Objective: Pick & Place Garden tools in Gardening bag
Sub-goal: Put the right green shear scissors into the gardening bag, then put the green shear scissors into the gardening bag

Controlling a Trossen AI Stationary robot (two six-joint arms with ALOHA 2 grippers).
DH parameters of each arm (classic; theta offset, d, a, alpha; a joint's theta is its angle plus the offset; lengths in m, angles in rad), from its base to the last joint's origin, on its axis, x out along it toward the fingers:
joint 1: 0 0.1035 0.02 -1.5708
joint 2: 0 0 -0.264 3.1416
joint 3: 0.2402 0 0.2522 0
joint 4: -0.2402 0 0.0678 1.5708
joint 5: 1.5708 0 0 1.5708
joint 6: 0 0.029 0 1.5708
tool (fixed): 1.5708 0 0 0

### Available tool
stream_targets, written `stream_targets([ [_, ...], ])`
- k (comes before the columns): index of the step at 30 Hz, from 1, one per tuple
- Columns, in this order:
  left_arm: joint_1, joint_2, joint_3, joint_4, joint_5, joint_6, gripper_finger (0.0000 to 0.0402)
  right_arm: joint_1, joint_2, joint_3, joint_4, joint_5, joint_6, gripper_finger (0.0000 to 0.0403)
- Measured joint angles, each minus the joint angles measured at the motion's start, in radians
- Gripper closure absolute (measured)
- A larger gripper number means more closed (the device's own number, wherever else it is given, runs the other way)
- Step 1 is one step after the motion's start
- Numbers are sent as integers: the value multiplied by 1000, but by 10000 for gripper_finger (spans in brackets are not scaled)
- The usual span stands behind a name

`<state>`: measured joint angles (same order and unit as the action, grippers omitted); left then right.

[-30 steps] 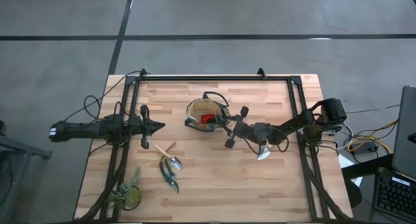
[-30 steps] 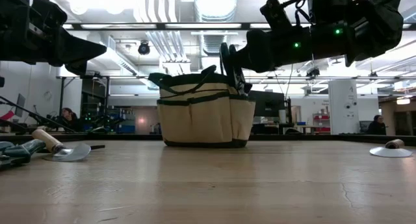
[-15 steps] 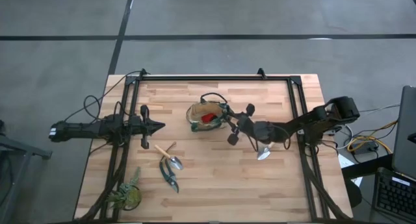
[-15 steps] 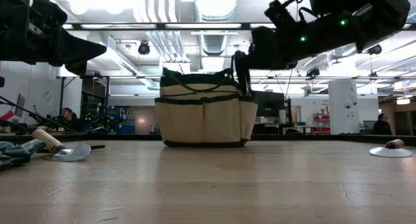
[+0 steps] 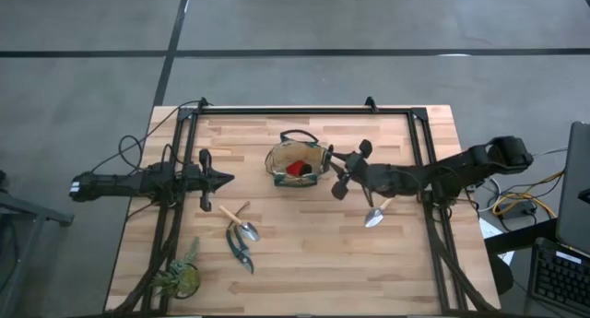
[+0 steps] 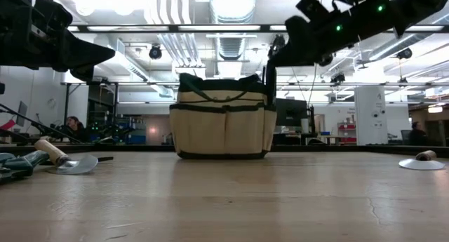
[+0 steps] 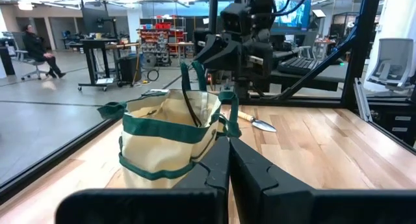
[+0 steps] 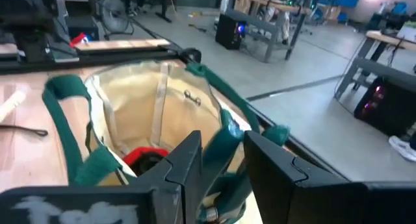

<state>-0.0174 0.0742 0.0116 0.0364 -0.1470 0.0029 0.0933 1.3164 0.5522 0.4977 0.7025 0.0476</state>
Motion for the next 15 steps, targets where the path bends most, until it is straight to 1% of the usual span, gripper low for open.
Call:
stream_targets([
  [2,0,0,0,0,0,0,387,2,-22,0,-8,-15,-1,296],
  [3,0,0,0,0,0,0,387,3,-27,0,-8,-48,0,296],
  [7,0,0,0,0,0,0,387,5,-25,5,-8,-282,1,296],
  [9,0,0,0,0,0,0,387,5,-11,21,-8,-370,16,296],
  [12,0,0,0,0,0,0,387,4,26,69,-32,-444,46,296],
  [15,0,1,0,0,0,0,387,4,81,148,-131,-473,6,296],
])
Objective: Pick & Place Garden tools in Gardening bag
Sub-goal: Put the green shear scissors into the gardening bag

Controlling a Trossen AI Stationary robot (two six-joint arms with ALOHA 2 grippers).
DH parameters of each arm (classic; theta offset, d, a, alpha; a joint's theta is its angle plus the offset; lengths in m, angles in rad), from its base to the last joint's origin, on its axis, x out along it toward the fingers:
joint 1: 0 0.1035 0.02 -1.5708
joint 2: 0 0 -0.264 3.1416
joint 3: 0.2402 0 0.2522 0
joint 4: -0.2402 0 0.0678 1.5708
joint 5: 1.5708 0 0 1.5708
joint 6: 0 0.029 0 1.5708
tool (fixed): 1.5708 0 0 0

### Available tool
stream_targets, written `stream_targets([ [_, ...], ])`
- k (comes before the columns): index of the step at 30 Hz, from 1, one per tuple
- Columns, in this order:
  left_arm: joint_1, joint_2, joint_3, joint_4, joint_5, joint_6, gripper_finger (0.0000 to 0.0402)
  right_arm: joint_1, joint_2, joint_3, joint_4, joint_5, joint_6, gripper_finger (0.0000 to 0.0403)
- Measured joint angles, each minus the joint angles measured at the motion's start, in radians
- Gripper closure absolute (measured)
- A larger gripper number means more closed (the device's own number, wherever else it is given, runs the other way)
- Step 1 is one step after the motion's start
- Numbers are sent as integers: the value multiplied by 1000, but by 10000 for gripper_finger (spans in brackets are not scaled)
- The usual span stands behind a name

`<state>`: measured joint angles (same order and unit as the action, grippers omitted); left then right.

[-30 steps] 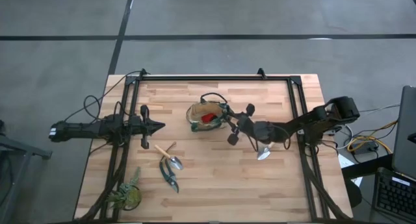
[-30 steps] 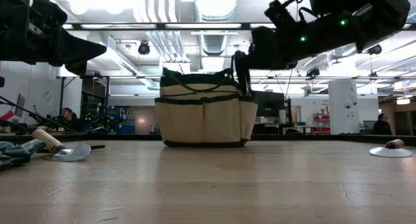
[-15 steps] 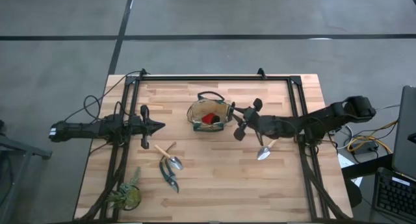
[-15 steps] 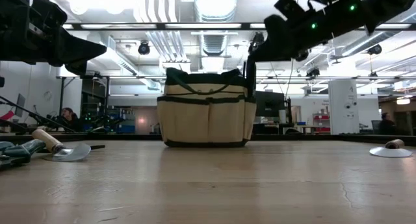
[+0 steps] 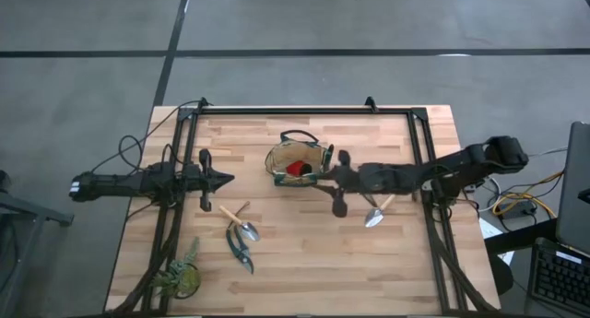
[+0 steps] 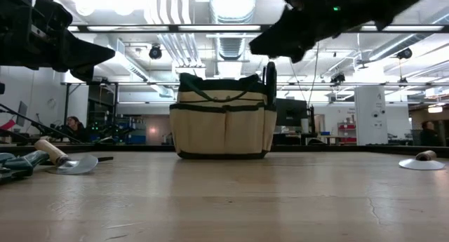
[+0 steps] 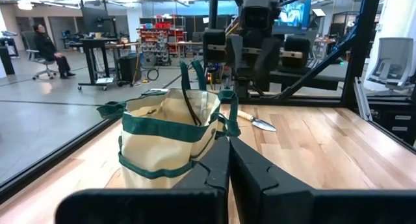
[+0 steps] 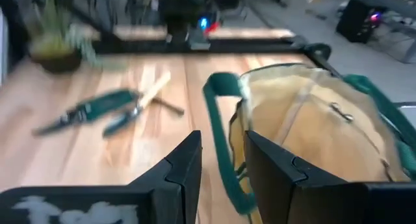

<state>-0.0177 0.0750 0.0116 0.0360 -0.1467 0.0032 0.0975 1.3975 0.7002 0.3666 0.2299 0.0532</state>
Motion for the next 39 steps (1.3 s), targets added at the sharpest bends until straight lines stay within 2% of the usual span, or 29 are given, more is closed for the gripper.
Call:
stream_targets([
  [3,0,2,0,0,0,0,387,0,64,87,-105,-3,-75,296],
  [6,0,4,0,0,0,0,387,-3,130,164,-134,10,-136,300],
  [9,0,6,0,0,0,0,387,-13,187,248,-197,13,-135,306],
  [16,0,12,0,0,0,0,387,-58,326,473,-472,15,-110,312],
  [23,0,14,0,0,0,0,387,-73,427,675,-705,26,-163,312],
  [26,0,14,0,0,0,0,387,-74,442,718,-759,31,-177,312],
  [31,0,14,0,0,0,0,387,-74,434,754,-750,33,-218,312],
  [39,0,14,0,0,0,0,387,-107,448,755,-782,31,-187,302],
])
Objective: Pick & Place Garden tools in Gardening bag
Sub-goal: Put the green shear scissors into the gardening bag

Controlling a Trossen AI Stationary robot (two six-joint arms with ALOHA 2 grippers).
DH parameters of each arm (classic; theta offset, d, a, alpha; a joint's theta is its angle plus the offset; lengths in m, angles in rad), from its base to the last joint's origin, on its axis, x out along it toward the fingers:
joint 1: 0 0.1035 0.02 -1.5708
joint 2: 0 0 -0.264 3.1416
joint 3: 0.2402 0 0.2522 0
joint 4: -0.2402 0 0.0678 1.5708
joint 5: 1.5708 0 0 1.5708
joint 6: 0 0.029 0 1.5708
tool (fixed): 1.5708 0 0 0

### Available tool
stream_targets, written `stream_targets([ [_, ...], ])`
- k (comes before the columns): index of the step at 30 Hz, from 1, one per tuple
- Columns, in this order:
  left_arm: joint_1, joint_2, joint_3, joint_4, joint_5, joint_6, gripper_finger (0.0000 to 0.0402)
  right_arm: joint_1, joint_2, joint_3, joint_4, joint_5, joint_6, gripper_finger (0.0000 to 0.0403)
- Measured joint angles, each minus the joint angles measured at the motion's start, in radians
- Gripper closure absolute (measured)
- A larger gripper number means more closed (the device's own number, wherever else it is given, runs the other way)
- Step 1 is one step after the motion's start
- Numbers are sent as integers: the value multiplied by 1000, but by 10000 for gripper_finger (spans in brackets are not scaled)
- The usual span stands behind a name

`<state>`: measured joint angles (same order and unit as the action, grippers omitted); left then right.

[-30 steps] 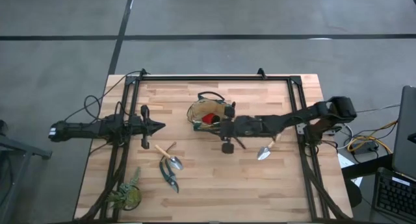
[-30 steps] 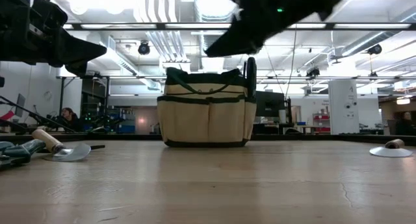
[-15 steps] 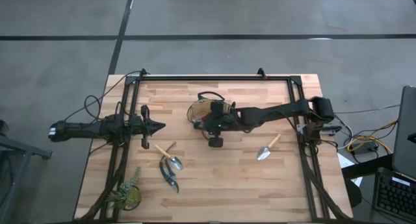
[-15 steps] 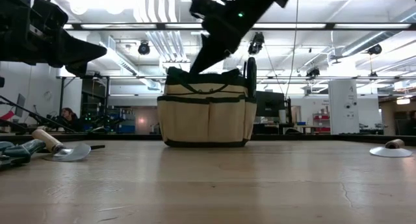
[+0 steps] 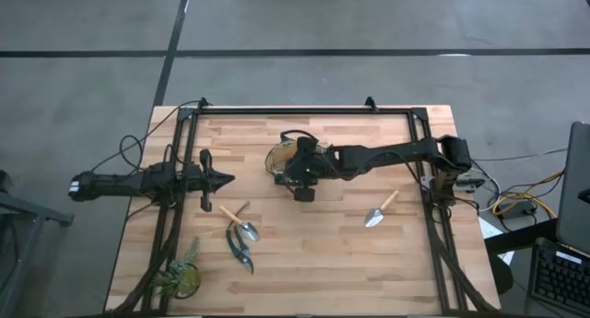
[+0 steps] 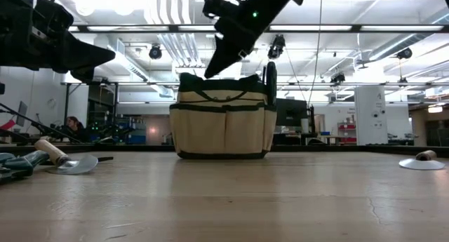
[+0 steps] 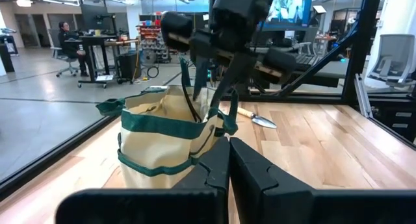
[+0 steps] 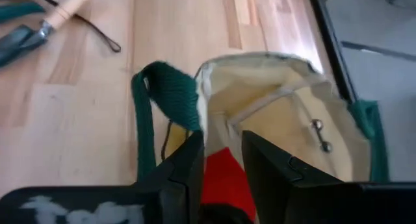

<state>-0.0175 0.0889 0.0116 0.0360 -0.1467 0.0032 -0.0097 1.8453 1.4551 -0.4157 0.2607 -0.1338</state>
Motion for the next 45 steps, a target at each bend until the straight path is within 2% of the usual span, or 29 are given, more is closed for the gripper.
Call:
stream_targets([
  [10,0,0,0,0,0,0,387,-4,16,-2,-4,-61,-11,289],
  [20,0,0,0,0,0,0,387,10,7,-2,-65,-61,-1,308],
  [34,0,-1,0,0,0,0,387,88,-123,-3,-136,-64,9,330],
  [38,0,0,0,0,0,0,387,109,-178,-5,-152,-113,33,323],
  [45,0,7,0,0,0,0,387,152,-247,-41,-136,-267,77,312],
])
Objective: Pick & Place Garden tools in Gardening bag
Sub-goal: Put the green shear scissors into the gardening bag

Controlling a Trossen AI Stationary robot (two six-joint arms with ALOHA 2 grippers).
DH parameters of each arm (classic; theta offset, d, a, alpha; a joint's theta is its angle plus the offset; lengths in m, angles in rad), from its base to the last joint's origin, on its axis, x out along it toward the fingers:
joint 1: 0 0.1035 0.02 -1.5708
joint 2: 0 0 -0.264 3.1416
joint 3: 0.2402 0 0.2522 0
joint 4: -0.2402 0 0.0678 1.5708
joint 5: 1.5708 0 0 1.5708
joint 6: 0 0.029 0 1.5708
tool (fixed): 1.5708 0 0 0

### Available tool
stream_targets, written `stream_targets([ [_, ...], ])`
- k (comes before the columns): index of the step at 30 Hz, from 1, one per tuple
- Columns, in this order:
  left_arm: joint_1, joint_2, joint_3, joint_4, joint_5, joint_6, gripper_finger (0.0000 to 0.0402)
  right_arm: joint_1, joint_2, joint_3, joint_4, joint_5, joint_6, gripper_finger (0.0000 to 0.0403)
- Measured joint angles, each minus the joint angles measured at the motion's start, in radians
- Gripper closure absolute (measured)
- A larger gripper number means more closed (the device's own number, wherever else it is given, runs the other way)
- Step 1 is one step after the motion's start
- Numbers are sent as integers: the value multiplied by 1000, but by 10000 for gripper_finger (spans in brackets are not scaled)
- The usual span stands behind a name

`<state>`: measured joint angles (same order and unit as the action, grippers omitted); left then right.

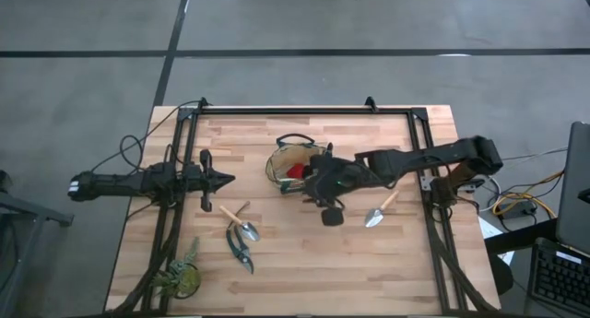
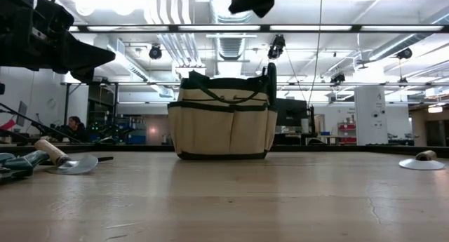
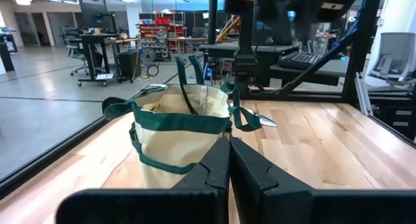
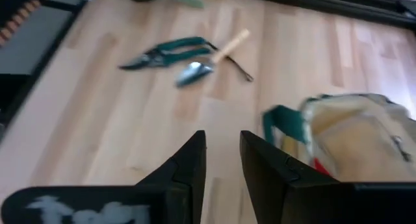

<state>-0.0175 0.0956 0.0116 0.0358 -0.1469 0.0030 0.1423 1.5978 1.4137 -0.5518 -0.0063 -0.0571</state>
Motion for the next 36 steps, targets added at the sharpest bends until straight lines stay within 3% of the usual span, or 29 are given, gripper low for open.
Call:
stream_targets([
  [6,0,0,0,0,0,0,387,48,-70,-116,117,-5,-1,326],
  [16,0,0,0,0,0,0,387,96,-274,-423,421,-4,74,373],
  [21,0,1,0,0,0,0,387,111,-349,-553,534,-8,96,374],
  [30,0,1,0,0,0,0,387,142,-408,-686,563,-55,148,374],
  [36,0,2,0,0,0,0,387,183,-418,-815,814,-56,130,374],
])
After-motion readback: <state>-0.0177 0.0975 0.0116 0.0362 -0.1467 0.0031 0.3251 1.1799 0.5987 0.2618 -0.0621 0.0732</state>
